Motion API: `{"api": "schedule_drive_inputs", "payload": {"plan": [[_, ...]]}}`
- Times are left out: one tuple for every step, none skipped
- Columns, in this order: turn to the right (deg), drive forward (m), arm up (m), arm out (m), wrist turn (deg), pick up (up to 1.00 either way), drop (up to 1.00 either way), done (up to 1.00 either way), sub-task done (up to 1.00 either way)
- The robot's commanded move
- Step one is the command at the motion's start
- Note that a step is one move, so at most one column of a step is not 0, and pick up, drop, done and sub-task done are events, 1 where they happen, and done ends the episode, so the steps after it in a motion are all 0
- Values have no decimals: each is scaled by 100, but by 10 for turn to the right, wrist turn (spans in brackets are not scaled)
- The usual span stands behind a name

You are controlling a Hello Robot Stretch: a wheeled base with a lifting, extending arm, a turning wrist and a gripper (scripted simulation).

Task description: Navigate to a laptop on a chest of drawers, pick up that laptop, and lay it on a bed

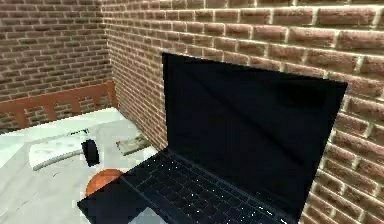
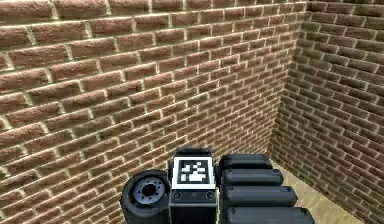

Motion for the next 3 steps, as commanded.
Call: {"api": "schedule_drive_inputs", "payload": {"plan": [[-360,0,0,0,0,0,0,0,0],[0,20,0,0,0,0,0,0,0],[-450,0,0,0,0,0,0,0,0]]}}
